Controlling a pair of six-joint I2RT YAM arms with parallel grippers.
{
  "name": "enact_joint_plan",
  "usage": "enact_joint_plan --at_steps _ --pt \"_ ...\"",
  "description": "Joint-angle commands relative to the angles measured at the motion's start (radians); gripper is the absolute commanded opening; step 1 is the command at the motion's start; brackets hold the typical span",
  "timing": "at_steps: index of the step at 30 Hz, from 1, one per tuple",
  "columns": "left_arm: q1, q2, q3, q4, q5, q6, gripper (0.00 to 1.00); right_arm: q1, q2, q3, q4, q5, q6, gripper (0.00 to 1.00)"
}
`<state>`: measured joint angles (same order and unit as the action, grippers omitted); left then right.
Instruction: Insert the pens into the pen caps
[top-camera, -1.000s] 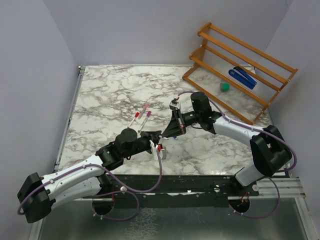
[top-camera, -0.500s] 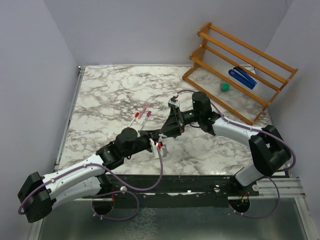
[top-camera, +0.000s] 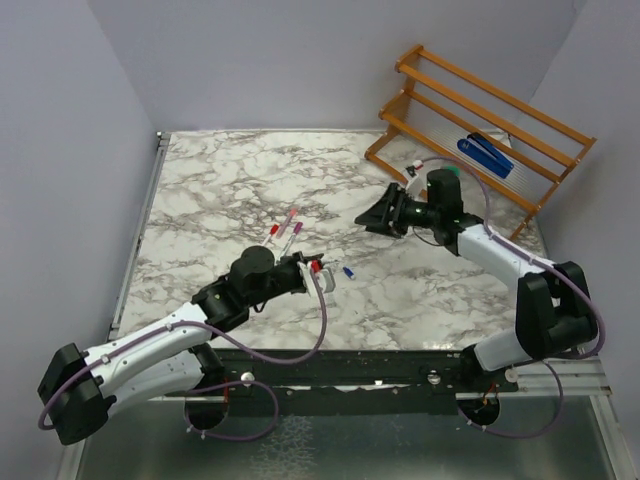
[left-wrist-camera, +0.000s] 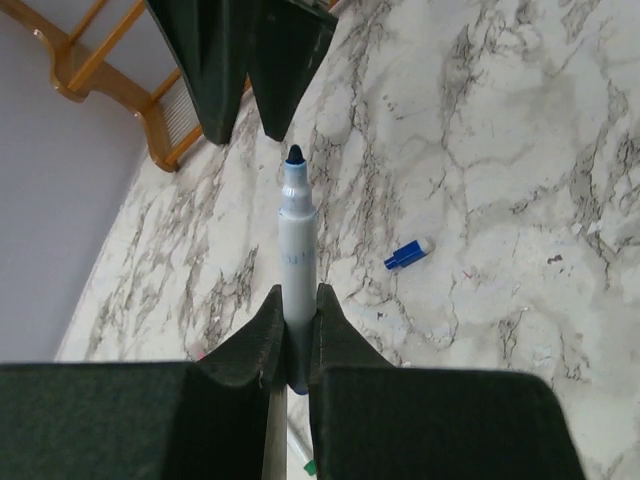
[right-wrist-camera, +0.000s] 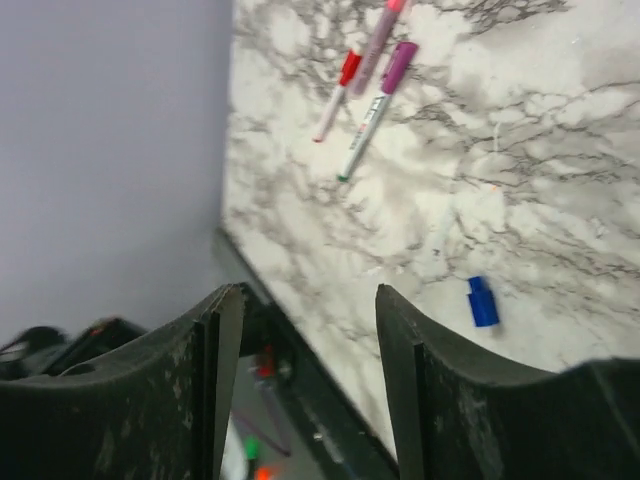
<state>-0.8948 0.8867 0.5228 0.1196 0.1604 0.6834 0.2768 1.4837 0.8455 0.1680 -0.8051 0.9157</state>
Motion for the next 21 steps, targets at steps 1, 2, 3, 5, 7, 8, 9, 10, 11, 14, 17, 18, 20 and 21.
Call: enact_joint_plan --at_steps 1,2,3,5,7,8,9,10,11,14,17,18,20,21 --pt "0.052 0.030 0.073 -0.050 0.135 -0.277 0.00 0.178 -0.077 0.138 -0.508 0.520 -0.559 0.57" --pt "0.068 0.047 0.088 -0.063 0.168 -0.315 0.00 0.215 -0.084 0.149 -0.539 0.591 -0.592 0.55" --pt "0.087 0.066 0.102 -0.077 0.211 -0.350 0.00 0.250 -0.091 0.151 -0.560 0.656 -0.615 0.54" --pt "0.135 0.116 0.127 -0.099 0.331 -0.407 0.00 0.312 -0.107 0.143 -0.577 0.773 -0.636 0.52" --pt "0.188 0.159 0.151 -0.116 0.434 -0.451 0.00 0.364 -0.137 0.116 -0.571 0.869 -0.640 0.52" --pt "0.217 0.179 0.164 -0.138 0.476 -0.467 0.00 0.381 -0.155 0.103 -0.572 0.902 -0.636 0.52" --pt "0.241 0.194 0.180 -0.155 0.512 -0.477 0.00 0.386 -0.178 0.094 -0.582 0.922 -0.613 0.53" --pt "0.261 0.206 0.190 -0.164 0.536 -0.487 0.00 0.387 -0.201 0.086 -0.590 0.947 -0.568 0.55" --pt "0.278 0.210 0.196 -0.164 0.549 -0.495 0.00 0.387 -0.223 0.079 -0.606 0.973 -0.519 0.57" --pt "0.304 0.194 0.185 -0.124 0.551 -0.531 0.00 0.386 -0.288 0.065 -0.603 0.962 -0.334 0.72" --pt "0.326 0.174 0.190 -0.101 0.549 -0.553 0.00 0.385 -0.322 0.044 -0.574 0.956 0.030 0.80" --pt "0.328 0.166 0.195 -0.106 0.544 -0.553 0.00 0.385 -0.324 0.034 -0.563 0.956 0.171 0.76" --pt "0.331 0.147 0.203 -0.116 0.523 -0.557 0.00 0.384 -0.308 0.021 -0.550 0.943 0.442 0.70" --pt "0.331 0.132 0.207 -0.118 0.510 -0.559 0.00 0.382 -0.291 0.017 -0.549 0.924 0.573 0.65"
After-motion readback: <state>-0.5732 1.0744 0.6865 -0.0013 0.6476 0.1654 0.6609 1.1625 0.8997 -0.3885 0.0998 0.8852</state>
